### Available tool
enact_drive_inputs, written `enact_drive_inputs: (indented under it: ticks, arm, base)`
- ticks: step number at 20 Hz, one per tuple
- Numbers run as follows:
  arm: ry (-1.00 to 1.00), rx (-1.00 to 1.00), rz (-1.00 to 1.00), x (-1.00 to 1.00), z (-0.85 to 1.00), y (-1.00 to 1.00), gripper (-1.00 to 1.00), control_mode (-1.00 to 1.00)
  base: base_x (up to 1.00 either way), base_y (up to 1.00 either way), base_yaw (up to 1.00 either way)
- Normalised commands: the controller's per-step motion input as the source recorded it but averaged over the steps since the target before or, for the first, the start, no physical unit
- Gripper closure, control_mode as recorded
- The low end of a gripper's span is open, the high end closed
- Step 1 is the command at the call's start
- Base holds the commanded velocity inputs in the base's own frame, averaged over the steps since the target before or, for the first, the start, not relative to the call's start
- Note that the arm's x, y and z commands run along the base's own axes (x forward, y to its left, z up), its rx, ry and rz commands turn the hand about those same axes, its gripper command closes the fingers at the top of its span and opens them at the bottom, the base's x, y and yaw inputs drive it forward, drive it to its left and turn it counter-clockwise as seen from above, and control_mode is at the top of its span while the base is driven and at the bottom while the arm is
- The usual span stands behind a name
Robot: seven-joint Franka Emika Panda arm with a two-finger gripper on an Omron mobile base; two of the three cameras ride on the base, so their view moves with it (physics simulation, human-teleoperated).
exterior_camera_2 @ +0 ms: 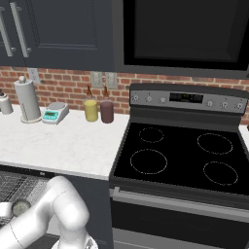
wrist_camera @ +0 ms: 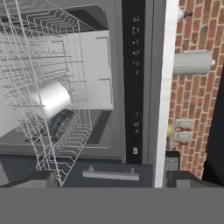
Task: Pick up the cup and bowl from the counter, place them in the dishwasher, and close the dishwasher door.
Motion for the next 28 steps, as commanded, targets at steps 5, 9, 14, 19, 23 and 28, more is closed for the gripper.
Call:
enact_drive_inputs:
  ticks: [5,9,14,19,23,28]
  arm:
    - [-0.09,0.0,0.12,0.0,-0.27,-0.01,-1.0,-1.0]
    - [-0.03,0.0,0.04,0.0,-0.82,-0.05,-1.0,-1.0]
    - [-0.05,0.04,0.0,-0.17,-1.0,-0.22,-1.0,-1.0]
    - [-0.17,0.09,0.0,-0.3,-1.0,-0.78,-1.0,-1.0]
    - [-0.23,0.11,0.0,-0.11,-1.0,-0.84,-1.0,-1.0]
    - [-0.21,0.01,0.06,0.34,-0.73,-0.32,-1.0,-1.0]
  base:
    - [0.0,0.0,0.0]
    - [0.0,0.0,0.0]
    - [0.0,0.0,0.0]
    - [0.0,0.0,0.0]
    - [0.0,0.0,0.0]
    - [0.0,0.0,0.0]
